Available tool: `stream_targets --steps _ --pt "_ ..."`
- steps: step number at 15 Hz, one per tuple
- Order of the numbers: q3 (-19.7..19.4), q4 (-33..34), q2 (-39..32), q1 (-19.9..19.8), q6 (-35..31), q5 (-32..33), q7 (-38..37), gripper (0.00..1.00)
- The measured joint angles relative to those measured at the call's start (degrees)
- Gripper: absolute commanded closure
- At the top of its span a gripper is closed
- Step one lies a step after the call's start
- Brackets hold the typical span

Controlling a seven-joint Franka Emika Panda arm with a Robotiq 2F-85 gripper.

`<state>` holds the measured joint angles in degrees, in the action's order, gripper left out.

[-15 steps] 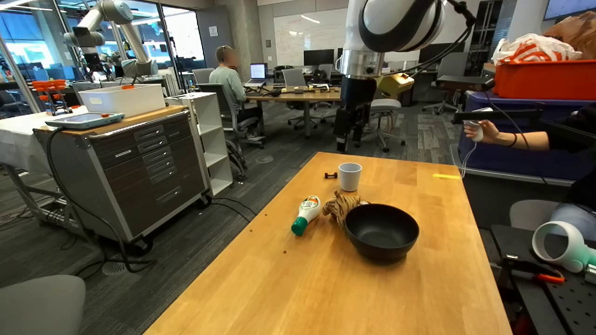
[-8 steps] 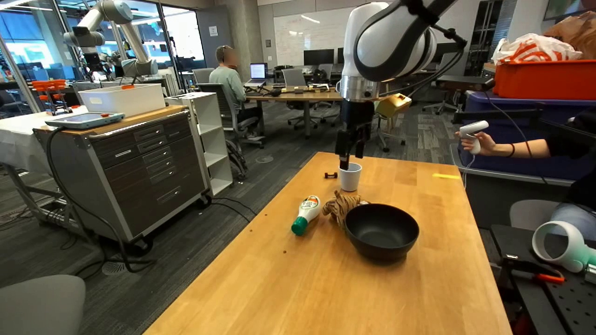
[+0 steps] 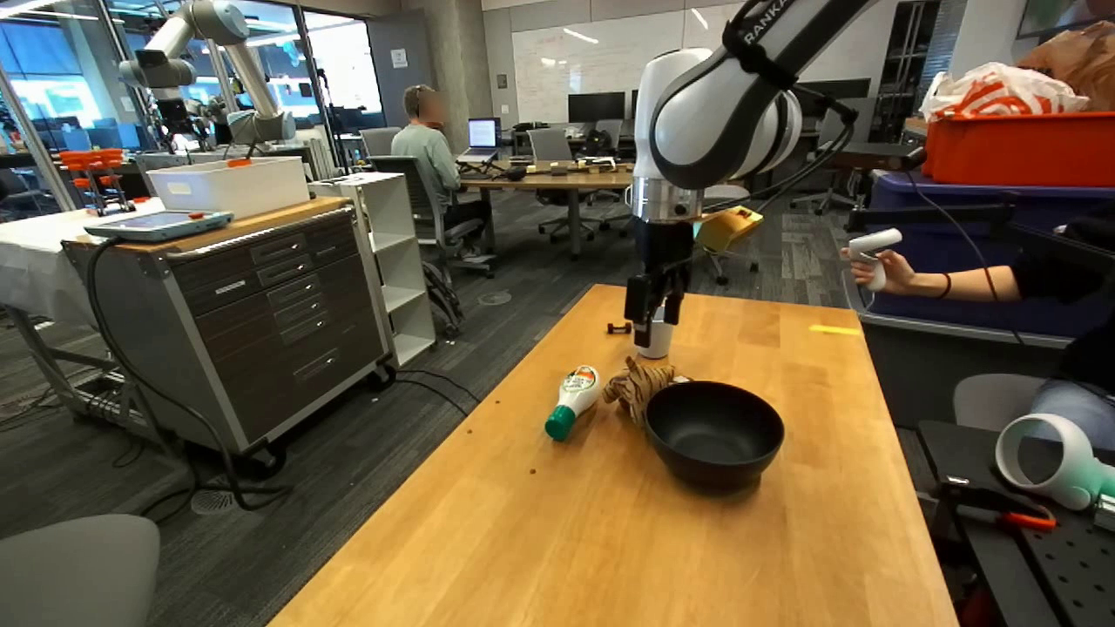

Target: Pick the stuffed animal on the table and put it in the bowl

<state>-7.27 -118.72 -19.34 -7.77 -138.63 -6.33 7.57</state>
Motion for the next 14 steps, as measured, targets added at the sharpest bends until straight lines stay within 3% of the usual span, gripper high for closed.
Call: stream_targets --steps 14 --pt "1.0 2.4 -5.8 -0.6 -0.3 -0.4 0.0 0.00"
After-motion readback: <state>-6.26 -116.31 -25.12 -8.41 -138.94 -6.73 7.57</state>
